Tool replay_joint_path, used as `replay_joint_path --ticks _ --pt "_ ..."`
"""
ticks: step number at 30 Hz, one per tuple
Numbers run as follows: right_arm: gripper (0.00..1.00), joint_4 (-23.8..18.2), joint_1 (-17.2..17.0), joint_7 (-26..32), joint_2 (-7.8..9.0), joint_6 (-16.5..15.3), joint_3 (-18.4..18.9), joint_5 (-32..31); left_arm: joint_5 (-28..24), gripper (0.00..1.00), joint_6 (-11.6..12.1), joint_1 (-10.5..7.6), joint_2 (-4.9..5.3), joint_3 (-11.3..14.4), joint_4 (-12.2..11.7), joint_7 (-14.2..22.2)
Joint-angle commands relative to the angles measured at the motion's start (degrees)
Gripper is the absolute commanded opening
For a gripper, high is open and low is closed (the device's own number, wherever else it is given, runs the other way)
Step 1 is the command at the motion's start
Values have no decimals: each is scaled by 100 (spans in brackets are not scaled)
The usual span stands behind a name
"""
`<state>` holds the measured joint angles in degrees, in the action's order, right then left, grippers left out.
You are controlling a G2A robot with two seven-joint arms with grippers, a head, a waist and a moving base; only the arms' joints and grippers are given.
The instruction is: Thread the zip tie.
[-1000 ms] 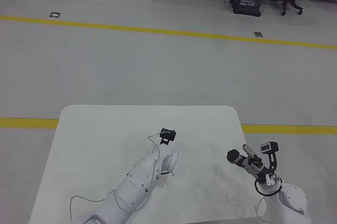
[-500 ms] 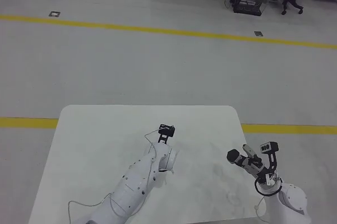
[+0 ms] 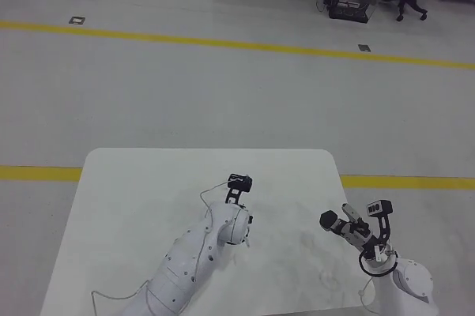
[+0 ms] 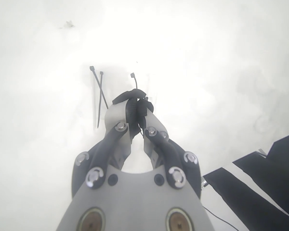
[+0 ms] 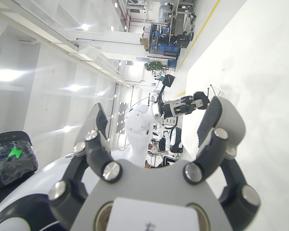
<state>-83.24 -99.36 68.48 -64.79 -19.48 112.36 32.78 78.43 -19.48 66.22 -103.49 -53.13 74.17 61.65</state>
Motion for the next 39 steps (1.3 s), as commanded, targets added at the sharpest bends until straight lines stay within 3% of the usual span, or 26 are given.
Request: replay_joint_path --ticks 1,7,14,17,29,31,36,39 --pt "100 0 0 0 0 0 0 0 -99 0 0 68 44 21 193 -37" --pt "100 0 0 0 0 0 0 0 -546 0 0 315 188 -1 848 -154" --pt "100 0 0 0 0 0 0 0 -988 0 71 523 313 -92 1321 -75" --pt "100 0 0 0 0 0 0 0 -1098 0 210 546 356 -190 1370 -82" --pt "100 0 0 0 0 0 0 0 -1098 0 210 546 356 -190 1370 -82" --pt "100 -41 16 -55 -1 1 -11 -9 -1360 0 351 590 373 -259 1301 -235" --pt "100 -327 249 258 -19 0 -137 -163 -1893 0 752 505 437 -504 1266 -260" --pt "100 -327 461 581 -72 0 -270 -224 -2374 0 1176 546 498 -734 1328 -317"
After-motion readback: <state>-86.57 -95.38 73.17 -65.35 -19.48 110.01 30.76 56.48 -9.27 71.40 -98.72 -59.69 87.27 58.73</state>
